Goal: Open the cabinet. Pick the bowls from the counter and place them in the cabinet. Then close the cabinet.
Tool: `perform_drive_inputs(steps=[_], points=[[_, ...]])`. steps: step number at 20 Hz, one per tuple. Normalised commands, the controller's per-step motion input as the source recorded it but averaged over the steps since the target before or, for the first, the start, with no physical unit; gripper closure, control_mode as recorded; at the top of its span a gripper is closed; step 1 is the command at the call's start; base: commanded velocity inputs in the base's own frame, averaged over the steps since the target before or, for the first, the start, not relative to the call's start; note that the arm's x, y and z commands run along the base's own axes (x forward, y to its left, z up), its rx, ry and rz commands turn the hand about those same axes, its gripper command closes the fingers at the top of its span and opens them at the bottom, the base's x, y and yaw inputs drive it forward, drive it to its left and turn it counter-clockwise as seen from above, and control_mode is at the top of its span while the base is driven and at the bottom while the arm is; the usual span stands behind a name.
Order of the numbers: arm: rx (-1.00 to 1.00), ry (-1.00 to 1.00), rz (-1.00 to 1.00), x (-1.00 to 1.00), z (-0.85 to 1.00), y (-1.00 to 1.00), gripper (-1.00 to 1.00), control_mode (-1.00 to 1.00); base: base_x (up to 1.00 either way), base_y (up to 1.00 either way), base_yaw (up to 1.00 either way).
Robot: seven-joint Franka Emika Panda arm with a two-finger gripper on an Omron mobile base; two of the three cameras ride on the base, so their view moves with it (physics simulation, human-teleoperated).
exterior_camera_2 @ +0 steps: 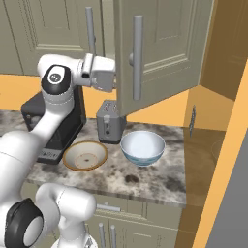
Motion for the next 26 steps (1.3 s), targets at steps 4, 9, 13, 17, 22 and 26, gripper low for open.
perform_drive_inputs(steps=[4, 9, 13, 17, 22, 26], points=[[-0.01, 0.00, -0.07, -0.11, 0.00, -0.39, -1.00, -1.00, 0.00, 0.00, 0.00], [-0.01, 0.01, -0.06, -0.09, 0.00, -0.39, -1.00, -1.00, 0.00, 0.00, 0.00], [0.00, 0.00, -0.04, -0.06, 0.00, -0.37, -1.00, -1.00, 0.00, 0.00, 0.00], [0.00, 0.00, -0.03, -0.07, 0.00, -0.33, -1.00, -1.00, 0.00, 0.00, 0.00], [0.01, -0.01, 0.00, 0.00, 0.00, -0.11, -1.00, -1.00, 0.00, 0.00, 0.00], [0.04, 0.00, 0.00, 0.00, 0.00, -0.11, -1.00, -1.00, 0.00, 0.00, 0.00]])
